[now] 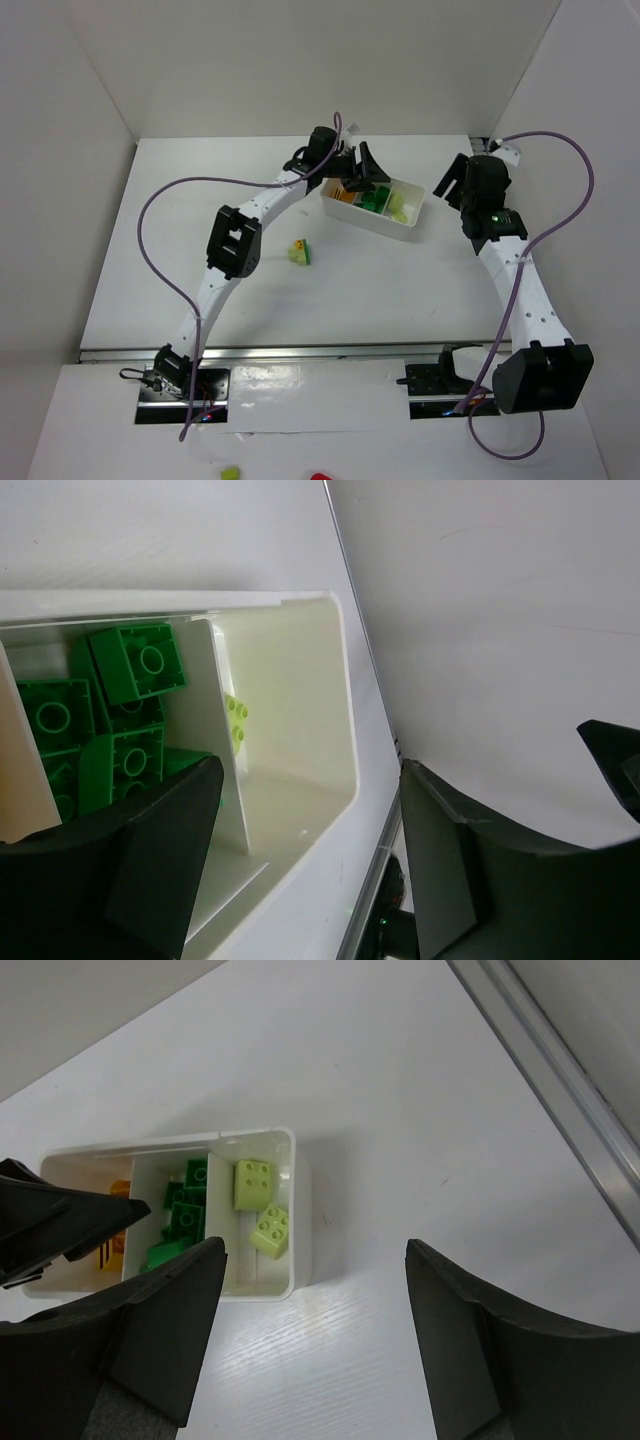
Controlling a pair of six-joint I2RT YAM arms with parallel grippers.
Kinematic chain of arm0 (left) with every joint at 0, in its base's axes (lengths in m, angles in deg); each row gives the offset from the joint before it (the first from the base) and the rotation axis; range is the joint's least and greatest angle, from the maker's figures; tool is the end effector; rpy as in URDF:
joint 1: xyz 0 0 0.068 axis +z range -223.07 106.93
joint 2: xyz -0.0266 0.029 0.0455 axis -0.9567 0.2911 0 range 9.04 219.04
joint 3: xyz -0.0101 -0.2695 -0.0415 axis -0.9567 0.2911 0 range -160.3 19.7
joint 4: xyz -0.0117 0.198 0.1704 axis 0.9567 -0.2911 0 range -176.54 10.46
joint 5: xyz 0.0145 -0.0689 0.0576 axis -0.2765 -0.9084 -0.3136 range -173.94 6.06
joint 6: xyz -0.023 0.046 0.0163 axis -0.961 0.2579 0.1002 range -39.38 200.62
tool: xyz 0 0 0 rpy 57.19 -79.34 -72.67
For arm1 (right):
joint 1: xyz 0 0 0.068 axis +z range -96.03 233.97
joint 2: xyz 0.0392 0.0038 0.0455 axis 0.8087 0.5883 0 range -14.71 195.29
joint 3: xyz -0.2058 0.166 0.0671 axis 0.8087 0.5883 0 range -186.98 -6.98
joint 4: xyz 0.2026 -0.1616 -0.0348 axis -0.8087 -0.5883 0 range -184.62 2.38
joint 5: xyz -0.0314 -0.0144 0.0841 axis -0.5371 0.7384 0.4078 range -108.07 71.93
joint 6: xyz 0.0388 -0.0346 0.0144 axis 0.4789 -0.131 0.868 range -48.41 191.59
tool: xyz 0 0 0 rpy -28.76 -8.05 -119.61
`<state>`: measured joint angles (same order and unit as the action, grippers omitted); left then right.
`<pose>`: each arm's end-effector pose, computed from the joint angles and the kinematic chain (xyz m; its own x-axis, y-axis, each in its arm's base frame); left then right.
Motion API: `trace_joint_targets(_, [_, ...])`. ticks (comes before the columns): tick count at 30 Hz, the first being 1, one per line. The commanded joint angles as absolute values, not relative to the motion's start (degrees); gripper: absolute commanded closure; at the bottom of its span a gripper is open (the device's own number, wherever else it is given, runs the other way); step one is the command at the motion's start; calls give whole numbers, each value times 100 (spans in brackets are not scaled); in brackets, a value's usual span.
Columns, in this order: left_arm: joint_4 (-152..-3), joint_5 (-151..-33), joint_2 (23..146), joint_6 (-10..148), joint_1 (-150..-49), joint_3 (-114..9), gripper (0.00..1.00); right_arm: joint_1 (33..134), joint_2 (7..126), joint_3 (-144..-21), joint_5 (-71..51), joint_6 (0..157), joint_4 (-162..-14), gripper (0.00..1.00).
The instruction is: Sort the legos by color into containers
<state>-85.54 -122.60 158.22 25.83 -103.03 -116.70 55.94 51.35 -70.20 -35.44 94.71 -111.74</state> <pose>0.5048 -0.3166 0.2203 -0.8981 -0.2189 -0.3815 0.2923 0.3512 -0.8895 0.2571 -0.0017 0.3536 -0.3251 0.3637 -0.8729 0.3921 0.8918 0.2255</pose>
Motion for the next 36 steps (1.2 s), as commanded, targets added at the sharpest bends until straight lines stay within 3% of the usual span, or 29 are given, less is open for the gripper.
trace_joint_targets(1, [-8438,-12367,15529,2586,-10278,-11741,19,5564,5120,-7228,-3547,9515,-11215,20])
trace_joint_targets(8, [-9429,-11684,14388,3856,-10156,-11365,19,5564,5120,-7167,-3363,9462,-11154,20])
trace_joint_targets(11, [-10036,-11077,13267,4412,-10103,-10382,24,5564,5120,-7096,-3214,9462,-11092,20])
trace_joint_targets(15, [-10818,-9366,11939,5160,-10102,-8932,29,5564,5191,-6974,-2995,9523,-10908,20])
trace_joint_targets(19, [-10995,-8878,10892,5118,-9954,-6931,29,5721,5348,-6920,-2747,9419,-10722,20])
trace_joint_targets(26, [-10995,-8728,9922,4362,-9347,-5169,28,7538,5919,-7306,-2247,8426,-10756,21])
trace_joint_targets(31, [-10995,-8728,9421,4194,-8671,-4956,28,9313,6956,-7439,-2352,8494,-11004,20])
trace_joint_targets(36, [-11109,-9158,9420,4194,-8055,-5062,28,9808,7915,-7728,-2676,9417,-10767,19])
